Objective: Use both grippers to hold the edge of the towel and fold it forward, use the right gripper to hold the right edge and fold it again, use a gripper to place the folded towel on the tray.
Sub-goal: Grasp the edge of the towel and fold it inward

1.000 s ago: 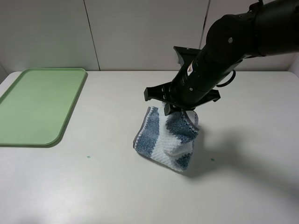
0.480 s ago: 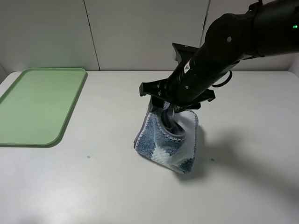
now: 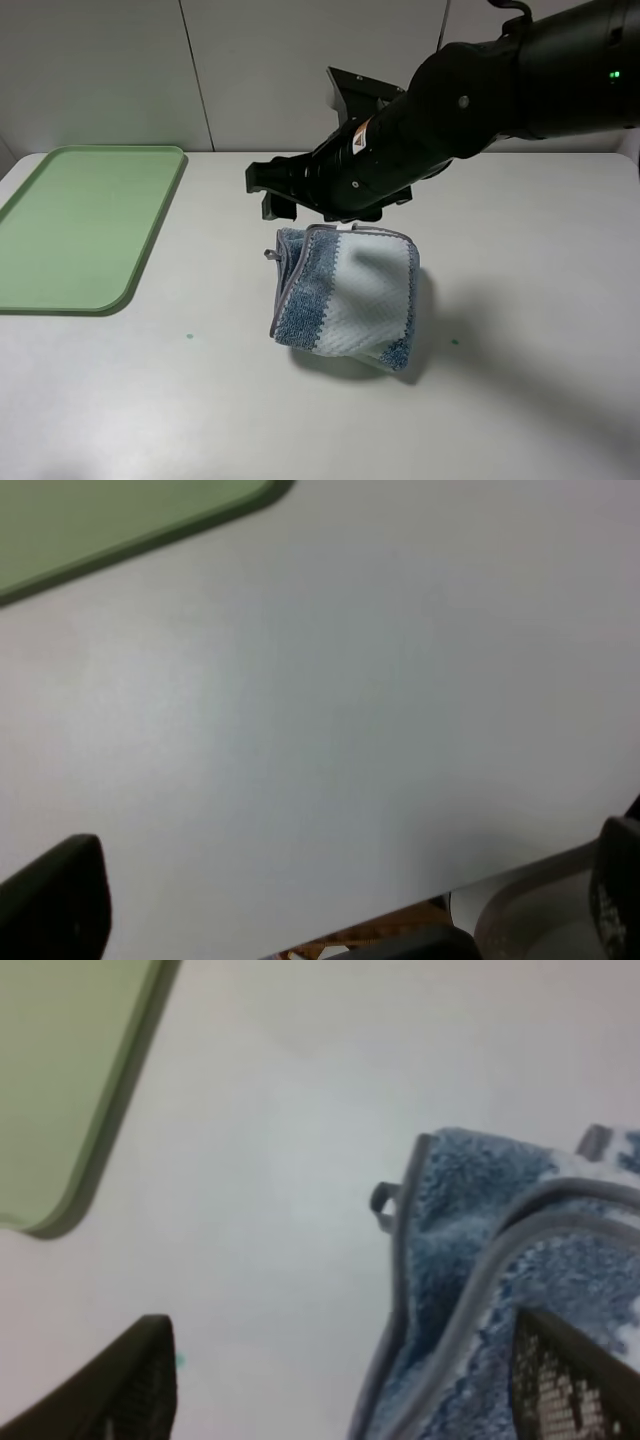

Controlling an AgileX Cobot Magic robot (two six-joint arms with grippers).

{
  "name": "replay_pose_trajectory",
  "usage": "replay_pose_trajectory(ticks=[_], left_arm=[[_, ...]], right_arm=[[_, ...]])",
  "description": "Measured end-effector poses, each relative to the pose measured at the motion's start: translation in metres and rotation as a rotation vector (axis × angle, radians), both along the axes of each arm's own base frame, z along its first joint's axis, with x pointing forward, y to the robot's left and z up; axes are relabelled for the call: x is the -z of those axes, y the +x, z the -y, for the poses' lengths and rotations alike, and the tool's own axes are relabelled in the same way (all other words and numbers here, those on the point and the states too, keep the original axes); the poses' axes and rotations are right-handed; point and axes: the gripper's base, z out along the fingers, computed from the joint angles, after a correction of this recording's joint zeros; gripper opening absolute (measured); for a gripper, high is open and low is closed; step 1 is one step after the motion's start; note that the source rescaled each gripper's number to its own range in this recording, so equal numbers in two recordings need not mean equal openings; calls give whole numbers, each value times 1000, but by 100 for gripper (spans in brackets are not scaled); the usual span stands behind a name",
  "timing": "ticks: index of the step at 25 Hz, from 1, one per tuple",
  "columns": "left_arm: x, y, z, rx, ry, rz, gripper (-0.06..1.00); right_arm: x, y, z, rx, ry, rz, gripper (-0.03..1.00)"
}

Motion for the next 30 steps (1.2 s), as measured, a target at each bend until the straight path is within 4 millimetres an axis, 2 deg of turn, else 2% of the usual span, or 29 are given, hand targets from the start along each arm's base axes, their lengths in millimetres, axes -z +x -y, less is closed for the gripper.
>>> replay_pose_trajectory(ticks=[8,12,13,22,30], left_arm=[[0,0,0,0,0,0,95],[0,0,0,0,0,0,95],[0,0,0,0,0,0,95],[0,0,0,0,0,0,95],[0,0,0,0,0,0,95]], right_arm=[[1,-3,-1,-49,-28,18,77],[3,-6,0,-199,-129,70,97],[4,-6,1,-217,-141,74,98],[6,-8,6,-341,-256,123,100],[-15,-13,18,-395,-329,183,100]])
